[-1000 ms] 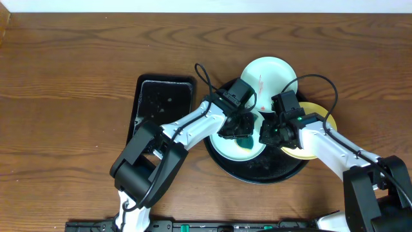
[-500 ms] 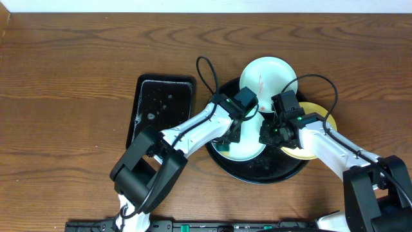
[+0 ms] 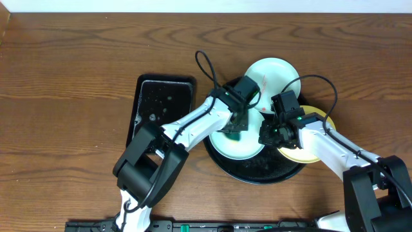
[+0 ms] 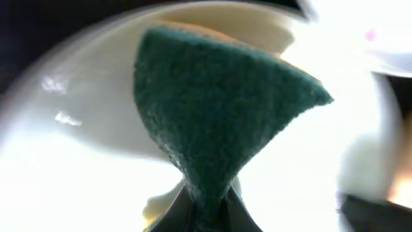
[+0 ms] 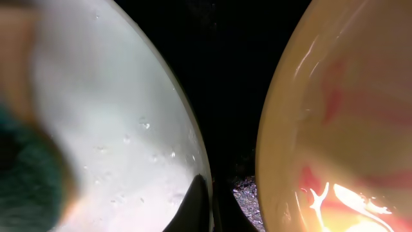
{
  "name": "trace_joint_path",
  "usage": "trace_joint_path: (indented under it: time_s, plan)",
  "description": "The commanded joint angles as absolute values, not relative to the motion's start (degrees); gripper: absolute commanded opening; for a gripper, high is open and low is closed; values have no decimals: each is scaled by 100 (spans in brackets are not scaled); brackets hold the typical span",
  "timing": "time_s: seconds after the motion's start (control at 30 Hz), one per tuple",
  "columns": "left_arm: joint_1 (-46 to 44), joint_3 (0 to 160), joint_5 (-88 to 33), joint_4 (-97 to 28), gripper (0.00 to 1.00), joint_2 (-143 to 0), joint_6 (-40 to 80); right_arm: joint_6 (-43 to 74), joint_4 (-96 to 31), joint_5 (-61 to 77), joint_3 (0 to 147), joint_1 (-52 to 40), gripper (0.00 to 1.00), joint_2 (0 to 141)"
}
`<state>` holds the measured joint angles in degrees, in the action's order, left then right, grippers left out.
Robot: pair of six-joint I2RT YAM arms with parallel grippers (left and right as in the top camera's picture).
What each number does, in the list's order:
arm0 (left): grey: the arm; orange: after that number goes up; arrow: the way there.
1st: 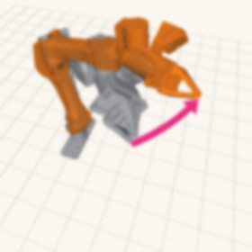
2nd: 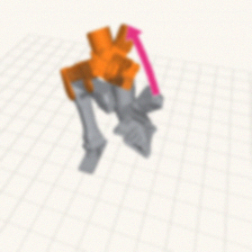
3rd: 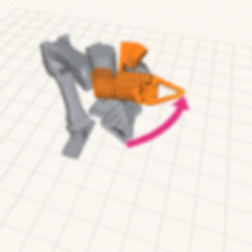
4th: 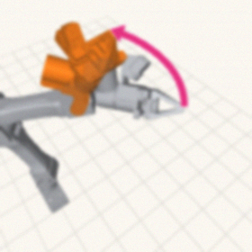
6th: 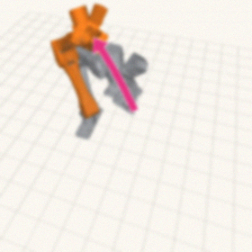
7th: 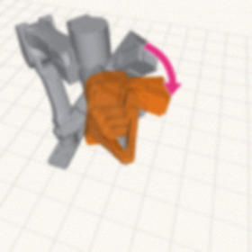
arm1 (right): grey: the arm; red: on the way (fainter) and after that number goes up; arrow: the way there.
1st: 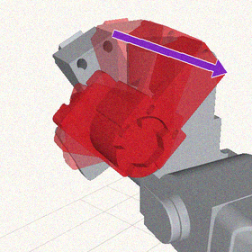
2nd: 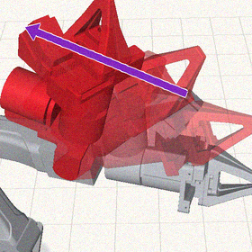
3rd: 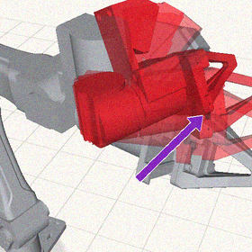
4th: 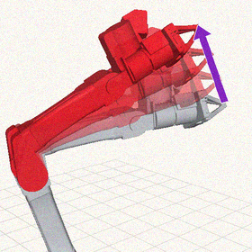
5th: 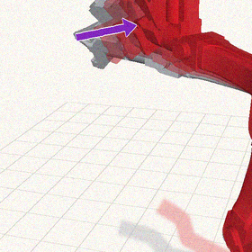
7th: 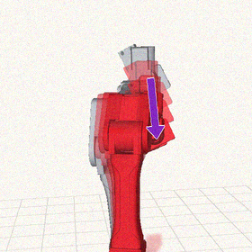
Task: Clean dirty plates on tray and stack at the side
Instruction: 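Scrub the held pale green plate with the sponge in left gripper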
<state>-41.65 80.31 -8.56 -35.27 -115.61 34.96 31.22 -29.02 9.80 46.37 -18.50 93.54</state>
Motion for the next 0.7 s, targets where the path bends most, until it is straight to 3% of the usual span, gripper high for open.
trace_joint_path:
  time_s: [0.0, 0.4, 0.67]
  plan:
    - [-4313, 7891, -2375, -3229, 9, -11773, 3833, 3124, -3044, 368, 4521, -1809, 1, 9483]
    - [-4268, 7950, -2331, -3778, 8, -12130, 3605, 3124, -3063, 368, 4521, -1809, 1, 9483]
    - [-3793, 8077, 587, -5113, 8, -11671, 3555, 3122, -3063, 368, 4521, -1809, 1, 9483]
